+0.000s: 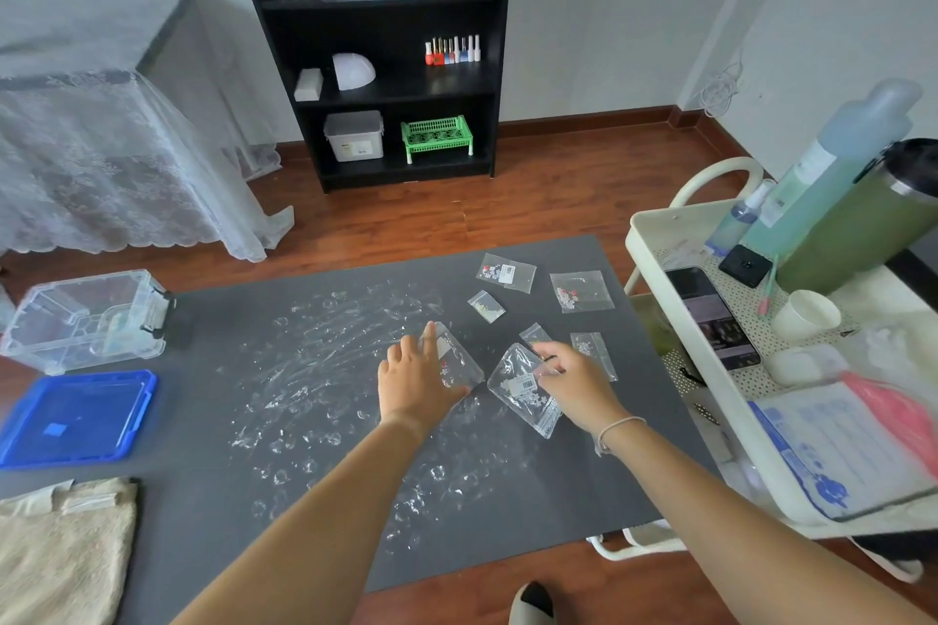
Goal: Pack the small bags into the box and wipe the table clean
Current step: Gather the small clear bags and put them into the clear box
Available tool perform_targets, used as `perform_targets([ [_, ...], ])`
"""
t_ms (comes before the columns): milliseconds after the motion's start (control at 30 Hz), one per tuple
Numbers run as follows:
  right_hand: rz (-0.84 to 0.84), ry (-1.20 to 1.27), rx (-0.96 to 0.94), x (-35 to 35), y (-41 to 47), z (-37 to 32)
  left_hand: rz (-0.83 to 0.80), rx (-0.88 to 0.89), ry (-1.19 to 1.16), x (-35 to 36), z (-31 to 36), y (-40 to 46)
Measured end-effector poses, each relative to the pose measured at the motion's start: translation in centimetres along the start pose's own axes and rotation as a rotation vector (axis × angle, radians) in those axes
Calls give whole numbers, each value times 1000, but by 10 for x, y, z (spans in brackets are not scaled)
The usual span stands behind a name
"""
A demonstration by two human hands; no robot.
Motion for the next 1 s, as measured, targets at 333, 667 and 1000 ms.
perform_targets([
  [333, -78, 74, -49, -10, 1, -12, 5, 47, -397, -15, 2, -1],
  [667, -196, -4, -32, -10, 9, -36, 23, 21, -603, -50, -16, 9],
  [1000, -177, 3, -142, -5, 33, -83, 80, -131, -774, -108, -61, 8],
])
Point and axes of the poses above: each hand's wrist, its own y-axis towards the middle knuckle, its own x-axis out of the palm, z = x × y, the point moved 5 cm from there along y, towards the middle knuckle, and after that the axes turned 1 degree about -x, right-handed, at the moved point
